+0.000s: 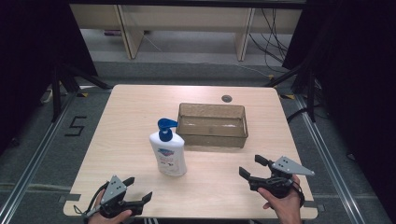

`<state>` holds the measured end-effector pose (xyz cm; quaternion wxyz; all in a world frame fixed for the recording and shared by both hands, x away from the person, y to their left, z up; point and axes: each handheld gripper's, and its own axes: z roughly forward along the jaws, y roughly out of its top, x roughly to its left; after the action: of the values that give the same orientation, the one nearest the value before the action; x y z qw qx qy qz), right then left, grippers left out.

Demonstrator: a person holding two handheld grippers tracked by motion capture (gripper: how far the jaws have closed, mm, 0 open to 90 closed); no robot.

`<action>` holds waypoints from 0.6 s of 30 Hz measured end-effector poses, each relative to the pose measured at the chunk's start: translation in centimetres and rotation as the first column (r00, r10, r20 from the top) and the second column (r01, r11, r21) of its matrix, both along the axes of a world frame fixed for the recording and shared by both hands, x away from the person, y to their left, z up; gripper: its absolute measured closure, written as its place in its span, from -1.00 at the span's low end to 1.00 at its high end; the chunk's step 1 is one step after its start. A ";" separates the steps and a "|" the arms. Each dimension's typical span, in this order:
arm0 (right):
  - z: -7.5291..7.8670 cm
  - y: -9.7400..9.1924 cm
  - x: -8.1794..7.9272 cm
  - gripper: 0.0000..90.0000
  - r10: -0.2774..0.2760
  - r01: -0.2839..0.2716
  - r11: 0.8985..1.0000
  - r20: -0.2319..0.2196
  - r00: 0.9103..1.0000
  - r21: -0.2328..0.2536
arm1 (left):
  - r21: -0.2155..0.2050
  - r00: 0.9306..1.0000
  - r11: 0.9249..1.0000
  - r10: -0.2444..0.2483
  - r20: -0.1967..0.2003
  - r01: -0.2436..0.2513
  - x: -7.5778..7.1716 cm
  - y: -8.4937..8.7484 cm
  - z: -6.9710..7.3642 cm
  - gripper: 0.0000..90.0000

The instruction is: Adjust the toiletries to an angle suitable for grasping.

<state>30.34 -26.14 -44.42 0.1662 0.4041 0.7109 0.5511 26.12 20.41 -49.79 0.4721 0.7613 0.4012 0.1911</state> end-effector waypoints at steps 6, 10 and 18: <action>0.7 0.7 0.6 -0.55 0.033 -0.032 0.999 0.036 0.999 -0.020 | -0.001 1.000 1.000 0.000 0.003 0.000 0.0 0.0 0.0 -0.67; 1.4 1.8 0.9 -0.50 0.070 -0.069 0.997 0.050 0.996 -0.027 | -0.003 1.000 1.000 0.003 0.003 -0.003 0.1 0.0 0.0 -0.67; 2.9 3.9 1.6 -0.47 0.136 -0.136 0.991 0.059 0.989 -0.005 | -0.006 1.000 1.000 0.003 0.011 -0.003 0.0 0.0 0.0 -0.67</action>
<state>31.90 -22.22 -41.50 0.1492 0.3382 0.7319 0.5725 26.16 20.43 -49.78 0.4761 0.7584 0.4003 0.1948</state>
